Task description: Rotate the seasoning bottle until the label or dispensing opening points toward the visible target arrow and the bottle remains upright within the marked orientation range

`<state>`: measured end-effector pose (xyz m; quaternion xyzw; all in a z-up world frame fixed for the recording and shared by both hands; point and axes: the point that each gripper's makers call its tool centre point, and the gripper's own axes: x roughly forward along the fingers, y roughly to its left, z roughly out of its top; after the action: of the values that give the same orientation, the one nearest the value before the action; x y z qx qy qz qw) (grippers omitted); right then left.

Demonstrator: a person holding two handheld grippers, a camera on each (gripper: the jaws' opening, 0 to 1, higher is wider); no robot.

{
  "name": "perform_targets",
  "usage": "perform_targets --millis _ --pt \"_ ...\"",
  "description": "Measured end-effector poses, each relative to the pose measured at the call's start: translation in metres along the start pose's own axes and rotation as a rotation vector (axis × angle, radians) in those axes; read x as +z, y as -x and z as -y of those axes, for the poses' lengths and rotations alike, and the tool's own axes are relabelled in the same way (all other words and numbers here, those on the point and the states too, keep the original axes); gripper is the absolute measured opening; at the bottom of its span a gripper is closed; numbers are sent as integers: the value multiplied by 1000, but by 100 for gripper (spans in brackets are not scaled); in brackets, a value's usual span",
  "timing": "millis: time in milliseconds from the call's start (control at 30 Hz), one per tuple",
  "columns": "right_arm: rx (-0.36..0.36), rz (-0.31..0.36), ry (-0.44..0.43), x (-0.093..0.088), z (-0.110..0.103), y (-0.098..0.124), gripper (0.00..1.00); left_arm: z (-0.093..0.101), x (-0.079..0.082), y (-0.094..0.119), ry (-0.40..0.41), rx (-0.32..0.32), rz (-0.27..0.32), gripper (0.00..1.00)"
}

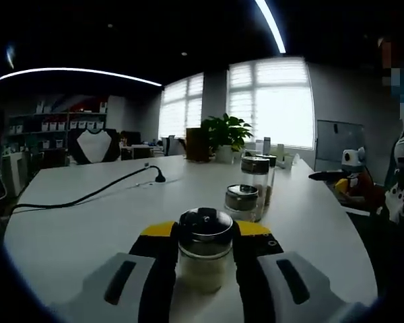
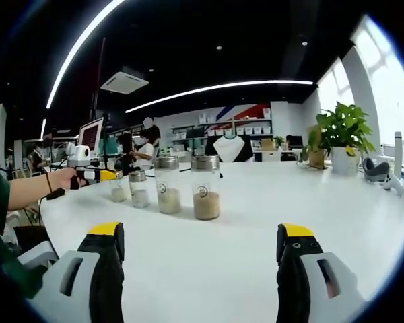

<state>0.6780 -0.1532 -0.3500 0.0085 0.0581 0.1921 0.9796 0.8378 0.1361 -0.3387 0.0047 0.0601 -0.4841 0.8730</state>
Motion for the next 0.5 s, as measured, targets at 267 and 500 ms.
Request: perform_targets --millis 267,500 --pt "-2 0 2 1 1 1 96 -3 -1 1 19 14 -2 33" --pt "2 -2 -1 1 0 0 96 -1 -1 0 16 43 -10 33"
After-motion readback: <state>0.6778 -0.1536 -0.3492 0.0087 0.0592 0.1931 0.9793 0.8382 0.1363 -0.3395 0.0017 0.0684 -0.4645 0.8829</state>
